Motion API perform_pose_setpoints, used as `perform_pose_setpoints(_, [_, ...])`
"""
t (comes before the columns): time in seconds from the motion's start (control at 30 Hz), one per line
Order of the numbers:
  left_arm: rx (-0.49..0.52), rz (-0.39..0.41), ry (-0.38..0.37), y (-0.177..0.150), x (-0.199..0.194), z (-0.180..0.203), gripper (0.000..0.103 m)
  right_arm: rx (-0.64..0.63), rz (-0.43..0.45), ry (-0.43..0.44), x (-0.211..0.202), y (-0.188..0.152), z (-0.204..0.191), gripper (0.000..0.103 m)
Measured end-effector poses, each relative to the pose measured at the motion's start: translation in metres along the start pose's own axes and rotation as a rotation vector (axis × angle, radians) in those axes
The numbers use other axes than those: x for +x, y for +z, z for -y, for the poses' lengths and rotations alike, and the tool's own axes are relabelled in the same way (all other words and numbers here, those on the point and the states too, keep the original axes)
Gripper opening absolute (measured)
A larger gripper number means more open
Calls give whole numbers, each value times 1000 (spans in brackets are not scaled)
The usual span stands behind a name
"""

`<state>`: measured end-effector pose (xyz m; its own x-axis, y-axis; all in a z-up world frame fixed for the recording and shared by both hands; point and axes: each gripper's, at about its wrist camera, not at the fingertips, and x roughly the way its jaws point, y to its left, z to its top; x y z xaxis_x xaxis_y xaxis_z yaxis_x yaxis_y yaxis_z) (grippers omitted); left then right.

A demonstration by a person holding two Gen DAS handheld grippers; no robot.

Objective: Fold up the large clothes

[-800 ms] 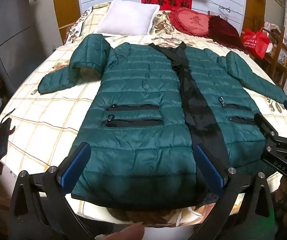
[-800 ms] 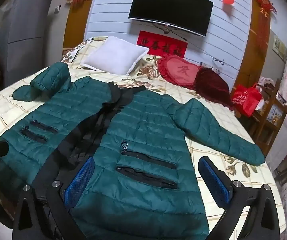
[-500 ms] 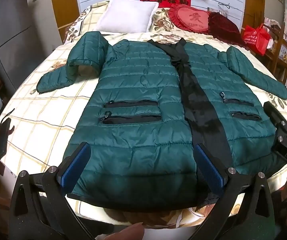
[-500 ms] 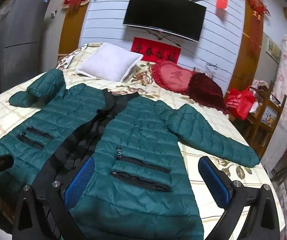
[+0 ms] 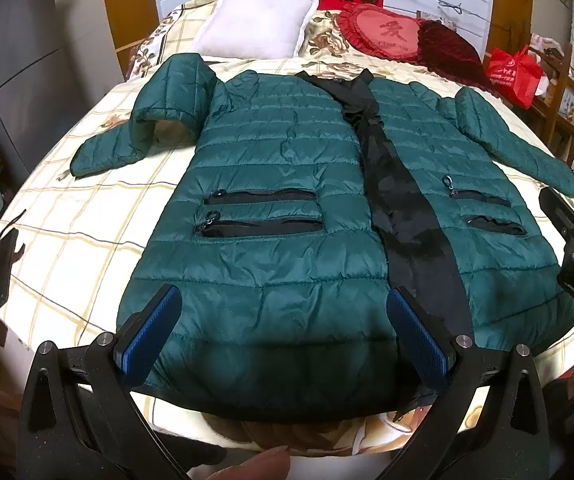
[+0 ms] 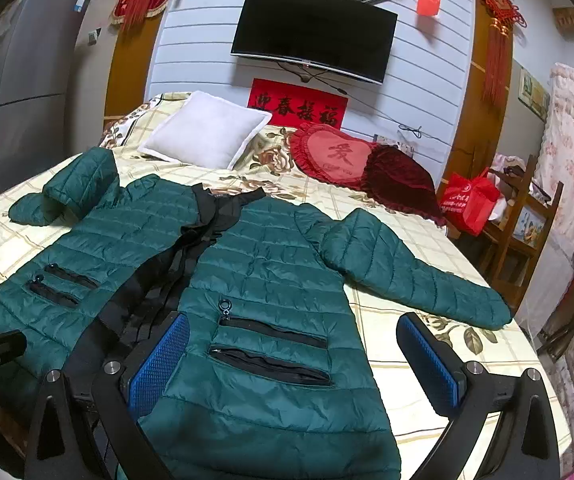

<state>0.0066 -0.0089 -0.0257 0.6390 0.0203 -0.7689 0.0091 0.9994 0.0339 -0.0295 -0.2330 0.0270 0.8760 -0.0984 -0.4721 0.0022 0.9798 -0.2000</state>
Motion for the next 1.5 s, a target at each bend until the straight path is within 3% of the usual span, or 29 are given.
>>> perform_pose_setpoints(1.5, [-14, -13, 2, -6, 6, -4, 103, 24, 7, -14, -2, 1, 7, 103])
